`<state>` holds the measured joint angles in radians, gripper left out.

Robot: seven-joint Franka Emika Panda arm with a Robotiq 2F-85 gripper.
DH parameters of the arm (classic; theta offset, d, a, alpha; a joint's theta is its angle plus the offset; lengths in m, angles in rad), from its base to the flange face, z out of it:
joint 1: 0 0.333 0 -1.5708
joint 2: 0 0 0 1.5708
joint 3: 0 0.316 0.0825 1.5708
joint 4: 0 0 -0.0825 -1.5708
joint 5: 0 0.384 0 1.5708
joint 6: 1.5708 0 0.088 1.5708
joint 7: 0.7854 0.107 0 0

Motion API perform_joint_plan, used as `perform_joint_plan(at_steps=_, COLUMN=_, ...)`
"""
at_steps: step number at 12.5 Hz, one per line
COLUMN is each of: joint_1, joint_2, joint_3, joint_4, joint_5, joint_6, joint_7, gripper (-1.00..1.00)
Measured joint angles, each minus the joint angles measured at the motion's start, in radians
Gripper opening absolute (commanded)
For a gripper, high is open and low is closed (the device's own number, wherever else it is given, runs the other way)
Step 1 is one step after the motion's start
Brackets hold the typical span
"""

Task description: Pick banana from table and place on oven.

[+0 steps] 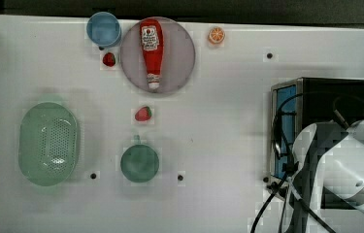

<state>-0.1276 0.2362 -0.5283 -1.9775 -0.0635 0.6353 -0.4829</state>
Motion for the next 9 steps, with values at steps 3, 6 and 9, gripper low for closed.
perform_joint_plan(at_steps=3, joint_1=0.019, joint_2=-0.033, joint_3=0.010, joint_4=0.018, joint_5=-0.027, joint_6=-0.022, joint_7=-0.004, gripper=1.00)
perform_joint_plan(at_steps=6, joint_1=0.020, joint_2=-0.065, joint_3=0.053, joint_4=0.104, joint_5=-0.034, joint_6=-0.304, joint_7=-0.071, gripper=1.00)
perform_joint_plan(at_steps=9, joint_1=0.034, joint_2=-0.166, joint_3=0.193, joint_4=0.147, joint_5=-0.010, joint_6=-0.478, joint_7=-0.042, gripper=1.00)
